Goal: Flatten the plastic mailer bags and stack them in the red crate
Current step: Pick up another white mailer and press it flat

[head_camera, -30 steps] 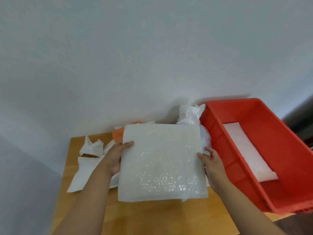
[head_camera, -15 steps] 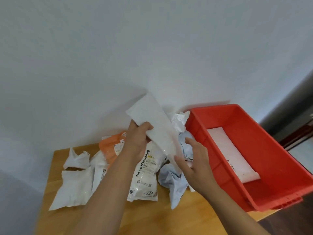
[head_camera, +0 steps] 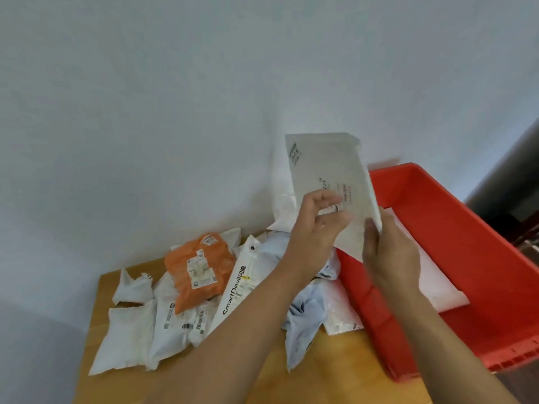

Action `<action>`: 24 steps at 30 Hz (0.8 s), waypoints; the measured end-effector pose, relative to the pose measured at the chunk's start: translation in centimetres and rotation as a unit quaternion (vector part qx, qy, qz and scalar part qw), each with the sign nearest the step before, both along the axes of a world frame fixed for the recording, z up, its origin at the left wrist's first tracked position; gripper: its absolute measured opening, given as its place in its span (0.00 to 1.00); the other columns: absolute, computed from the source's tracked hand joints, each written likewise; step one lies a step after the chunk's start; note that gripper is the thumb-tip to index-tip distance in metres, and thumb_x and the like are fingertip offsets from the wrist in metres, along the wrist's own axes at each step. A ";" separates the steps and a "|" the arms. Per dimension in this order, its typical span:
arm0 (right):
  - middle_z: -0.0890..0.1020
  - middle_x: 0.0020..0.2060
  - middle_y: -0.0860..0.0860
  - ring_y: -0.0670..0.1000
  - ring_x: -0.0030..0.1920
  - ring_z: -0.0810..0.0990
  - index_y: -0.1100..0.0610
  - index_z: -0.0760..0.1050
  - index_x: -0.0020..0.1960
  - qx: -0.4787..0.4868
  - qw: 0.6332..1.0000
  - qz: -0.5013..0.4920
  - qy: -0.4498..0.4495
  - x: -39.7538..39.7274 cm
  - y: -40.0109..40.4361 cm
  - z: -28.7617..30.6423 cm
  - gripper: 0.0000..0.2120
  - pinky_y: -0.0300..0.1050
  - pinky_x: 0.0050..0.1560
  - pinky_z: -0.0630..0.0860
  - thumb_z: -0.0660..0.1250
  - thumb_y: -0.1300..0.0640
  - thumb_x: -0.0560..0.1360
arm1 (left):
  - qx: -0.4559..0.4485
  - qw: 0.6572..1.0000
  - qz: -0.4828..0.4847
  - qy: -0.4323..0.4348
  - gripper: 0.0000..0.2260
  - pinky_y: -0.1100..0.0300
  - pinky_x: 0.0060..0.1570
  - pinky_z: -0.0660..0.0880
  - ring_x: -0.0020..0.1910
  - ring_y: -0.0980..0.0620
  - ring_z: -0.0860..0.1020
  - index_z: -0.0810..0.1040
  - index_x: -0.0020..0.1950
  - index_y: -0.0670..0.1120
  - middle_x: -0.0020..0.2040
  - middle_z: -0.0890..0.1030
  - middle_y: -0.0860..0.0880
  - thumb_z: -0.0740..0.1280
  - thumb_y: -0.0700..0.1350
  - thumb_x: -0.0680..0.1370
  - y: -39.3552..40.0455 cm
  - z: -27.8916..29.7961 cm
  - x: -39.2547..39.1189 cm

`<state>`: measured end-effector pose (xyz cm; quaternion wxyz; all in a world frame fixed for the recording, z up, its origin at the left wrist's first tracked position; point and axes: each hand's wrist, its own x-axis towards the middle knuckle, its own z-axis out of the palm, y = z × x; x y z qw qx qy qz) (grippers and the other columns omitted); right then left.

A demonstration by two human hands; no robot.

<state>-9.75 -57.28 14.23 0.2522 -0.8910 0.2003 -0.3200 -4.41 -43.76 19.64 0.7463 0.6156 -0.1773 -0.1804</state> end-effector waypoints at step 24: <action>0.80 0.46 0.56 0.54 0.43 0.80 0.58 0.71 0.61 0.760 0.598 -0.245 -0.064 -0.4 -17.5 -15.7 0.10 0.48 0.38 0.80 0.61 0.63 0.80 | 0.387 0.909 -0.153 -0.005 0.19 0.67 0.58 0.71 0.60 0.58 0.75 0.70 0.72 0.54 0.65 0.74 0.56 0.63 0.46 0.81 -9.0 -12.9 2.3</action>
